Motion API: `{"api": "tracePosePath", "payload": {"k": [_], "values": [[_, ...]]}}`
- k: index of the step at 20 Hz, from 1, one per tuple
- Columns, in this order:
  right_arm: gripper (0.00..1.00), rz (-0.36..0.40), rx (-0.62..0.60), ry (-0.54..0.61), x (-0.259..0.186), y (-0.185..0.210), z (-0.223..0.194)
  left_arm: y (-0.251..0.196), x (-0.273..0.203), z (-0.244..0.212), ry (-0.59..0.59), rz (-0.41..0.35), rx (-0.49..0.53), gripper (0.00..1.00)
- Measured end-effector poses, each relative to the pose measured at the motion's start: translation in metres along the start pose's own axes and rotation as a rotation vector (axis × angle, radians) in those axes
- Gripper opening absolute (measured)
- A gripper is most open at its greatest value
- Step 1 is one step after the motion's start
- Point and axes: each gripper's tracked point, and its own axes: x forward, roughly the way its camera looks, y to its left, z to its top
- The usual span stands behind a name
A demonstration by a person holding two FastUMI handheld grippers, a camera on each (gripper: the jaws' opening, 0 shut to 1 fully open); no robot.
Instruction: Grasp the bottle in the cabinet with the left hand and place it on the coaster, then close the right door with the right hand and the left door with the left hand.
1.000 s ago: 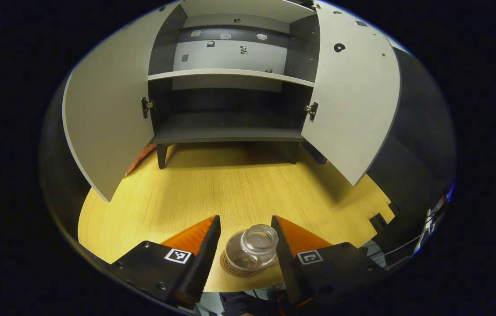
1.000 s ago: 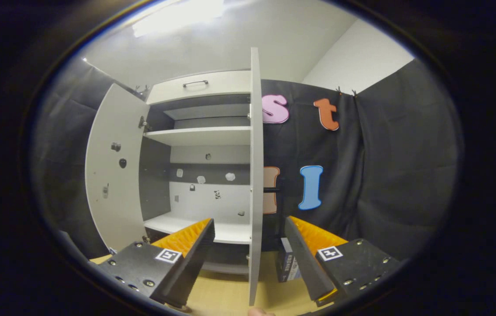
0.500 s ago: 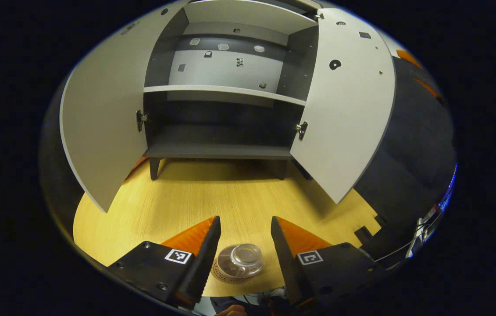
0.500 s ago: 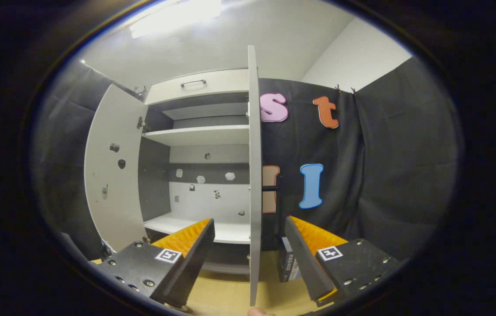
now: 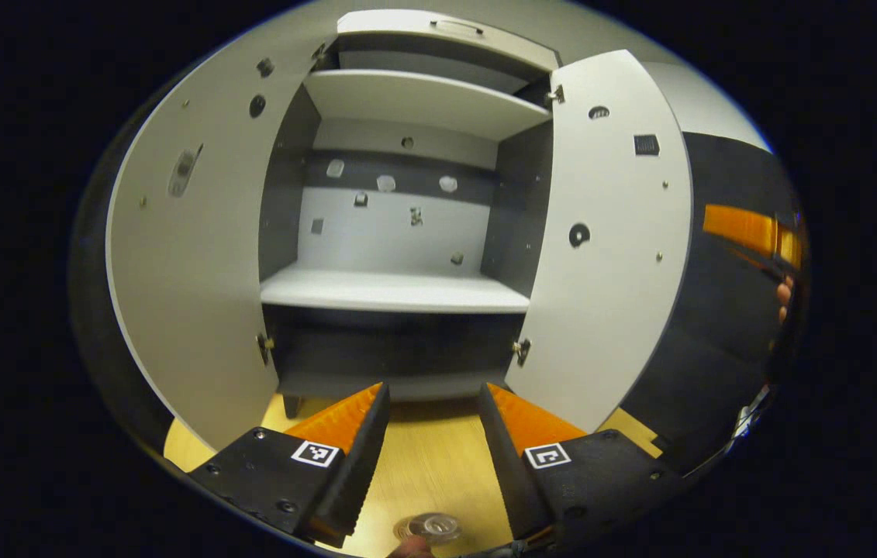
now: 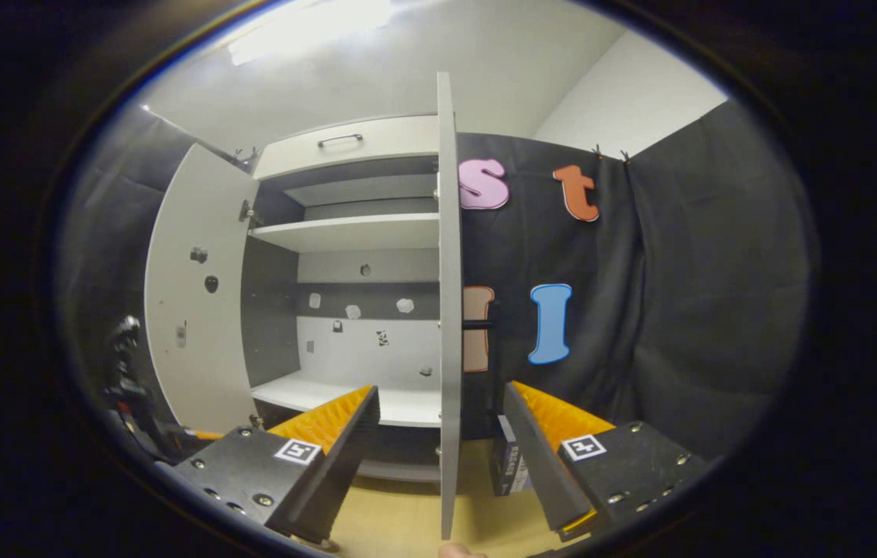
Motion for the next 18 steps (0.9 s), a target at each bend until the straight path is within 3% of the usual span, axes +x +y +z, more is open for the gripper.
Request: {"api": "tracePosePath", "payload": {"k": [2, 3, 4, 8, 18], "values": [[0.97, -0.008, 0.001, -0.001, 0.001, -0.002, 0.000, 0.007, -0.001, 0.034, -0.065, 0.048, 0.024, 0.80], [0.97, -0.012, 0.001, -0.002, 0.002, -0.003, 0.000, 0.009, 0.000, 0.050, -0.098, 0.073, 0.031, 0.93], [0.97, -0.017, 0.001, -0.003, 0.002, -0.004, 0.001, 0.010, -0.002, 0.063, -0.130, 0.087, 0.026, 0.95], [0.97, -0.044, -0.016, -0.013, 0.005, -0.014, 0.003, 0.007, -0.006, 0.089, -0.189, 0.093, -0.018, 0.95], [0.97, -0.248, -0.004, -0.081, 0.019, -0.077, 0.022, 0.035, -0.024, 0.092, -0.195, 0.188, 0.006, 0.94]]}}
